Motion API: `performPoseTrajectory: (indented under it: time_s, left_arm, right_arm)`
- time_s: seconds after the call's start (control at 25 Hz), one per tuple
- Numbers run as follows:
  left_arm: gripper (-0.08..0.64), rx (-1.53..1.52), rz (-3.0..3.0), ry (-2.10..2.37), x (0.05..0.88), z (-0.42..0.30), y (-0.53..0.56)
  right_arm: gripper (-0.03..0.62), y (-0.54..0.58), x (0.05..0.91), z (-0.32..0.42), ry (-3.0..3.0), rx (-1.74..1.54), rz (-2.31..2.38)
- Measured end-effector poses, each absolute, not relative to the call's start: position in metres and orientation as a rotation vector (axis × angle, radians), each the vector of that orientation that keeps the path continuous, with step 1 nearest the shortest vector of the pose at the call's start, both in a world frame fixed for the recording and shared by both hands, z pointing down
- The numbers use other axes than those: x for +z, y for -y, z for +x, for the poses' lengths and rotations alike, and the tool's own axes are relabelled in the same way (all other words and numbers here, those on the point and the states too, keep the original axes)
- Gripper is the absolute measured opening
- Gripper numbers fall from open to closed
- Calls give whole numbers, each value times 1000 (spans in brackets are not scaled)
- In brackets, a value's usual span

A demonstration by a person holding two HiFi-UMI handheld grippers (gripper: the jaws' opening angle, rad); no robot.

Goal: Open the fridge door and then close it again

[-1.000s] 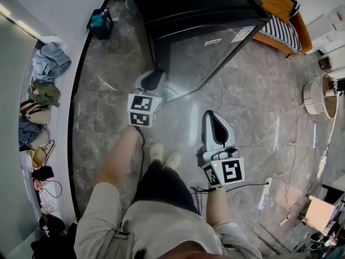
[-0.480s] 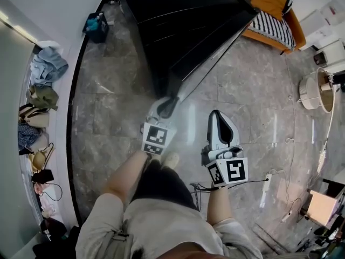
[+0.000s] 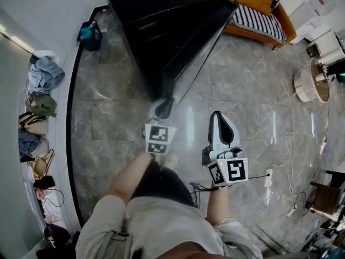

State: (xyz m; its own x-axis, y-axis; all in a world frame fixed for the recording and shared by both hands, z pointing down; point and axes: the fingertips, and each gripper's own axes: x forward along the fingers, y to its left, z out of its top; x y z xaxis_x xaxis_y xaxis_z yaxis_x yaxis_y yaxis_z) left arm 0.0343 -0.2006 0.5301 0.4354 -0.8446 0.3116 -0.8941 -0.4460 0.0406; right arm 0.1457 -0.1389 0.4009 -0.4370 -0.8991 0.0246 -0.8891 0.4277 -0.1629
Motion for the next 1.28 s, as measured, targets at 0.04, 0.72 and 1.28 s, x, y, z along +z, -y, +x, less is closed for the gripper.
performPoseTrajectory:
  time_s: [0.04,0.72,1.28]
  left_arm:
    - [37,366,2478,1534,530,35,200]
    - [35,373,2449,1564,528,72,182]
    - [34,386,2454,1557,527,98,169]
  right_arm:
    - [3,136,399,148,-2594,-229,-1633]
    - [2,117,386,178,-2521,-202,-1711]
    - [3,106,386,203,-2466,-219,-1749]
